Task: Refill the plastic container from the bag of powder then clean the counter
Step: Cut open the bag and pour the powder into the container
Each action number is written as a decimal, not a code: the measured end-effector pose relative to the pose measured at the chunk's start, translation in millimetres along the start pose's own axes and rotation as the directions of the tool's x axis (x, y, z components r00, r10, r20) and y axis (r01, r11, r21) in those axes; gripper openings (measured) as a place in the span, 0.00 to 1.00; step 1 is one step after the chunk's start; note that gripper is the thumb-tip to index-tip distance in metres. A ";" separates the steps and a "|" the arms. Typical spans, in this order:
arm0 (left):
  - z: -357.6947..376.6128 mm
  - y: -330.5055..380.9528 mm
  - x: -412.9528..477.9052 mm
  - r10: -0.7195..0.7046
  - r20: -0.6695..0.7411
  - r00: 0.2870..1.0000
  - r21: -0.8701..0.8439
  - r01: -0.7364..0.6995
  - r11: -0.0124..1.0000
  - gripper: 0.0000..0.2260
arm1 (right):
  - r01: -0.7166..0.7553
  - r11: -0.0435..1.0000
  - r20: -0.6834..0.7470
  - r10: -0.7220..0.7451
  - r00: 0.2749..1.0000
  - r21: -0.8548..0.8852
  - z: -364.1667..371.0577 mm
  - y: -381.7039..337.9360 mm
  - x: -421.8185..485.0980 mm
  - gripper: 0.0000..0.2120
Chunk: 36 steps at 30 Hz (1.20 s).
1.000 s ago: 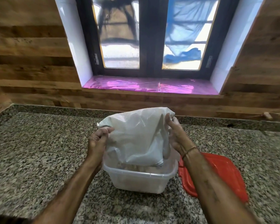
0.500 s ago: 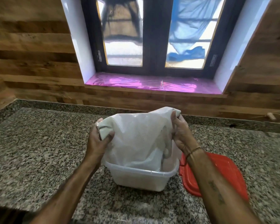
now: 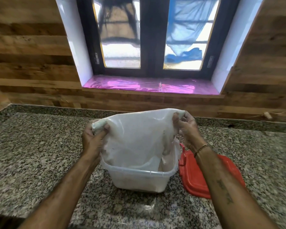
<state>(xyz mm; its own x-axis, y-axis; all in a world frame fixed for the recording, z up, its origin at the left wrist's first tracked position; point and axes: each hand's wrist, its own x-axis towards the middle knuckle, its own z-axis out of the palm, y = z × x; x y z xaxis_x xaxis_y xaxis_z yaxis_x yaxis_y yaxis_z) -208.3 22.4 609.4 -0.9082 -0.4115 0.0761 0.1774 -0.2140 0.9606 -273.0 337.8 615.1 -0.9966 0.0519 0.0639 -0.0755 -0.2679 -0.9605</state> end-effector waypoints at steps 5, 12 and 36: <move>-0.6 2.8 6.0 -0.033 0.025 0.999 -0.042 0.034 0.999 0.07 | 0.057 0.989 0.034 -0.053 0.998 -0.140 -4.6 -15.2 1.8 0.06; -2.4 14.7 7.8 0.026 0.017 1.000 0.138 -0.029 0.990 0.11 | 0.152 0.918 0.102 -0.123 0.987 -0.366 -8.1 -34.7 4.5 0.04; 113.0 33.8 29.8 0.159 0.272 0.949 0.442 -0.270 0.856 0.07 | 0.050 0.970 0.091 -0.028 0.995 -0.238 4.4 -6.2 -19.5 0.07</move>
<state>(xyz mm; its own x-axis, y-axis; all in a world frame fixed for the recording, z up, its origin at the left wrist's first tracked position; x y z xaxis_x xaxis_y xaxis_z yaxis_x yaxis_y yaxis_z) -272.1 103.0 674.4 -0.9370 -0.1836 0.2973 0.2292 0.3193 0.9195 -253.2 334.3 621.0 -0.9929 -0.0285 0.1156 -0.1148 -0.0279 -0.9930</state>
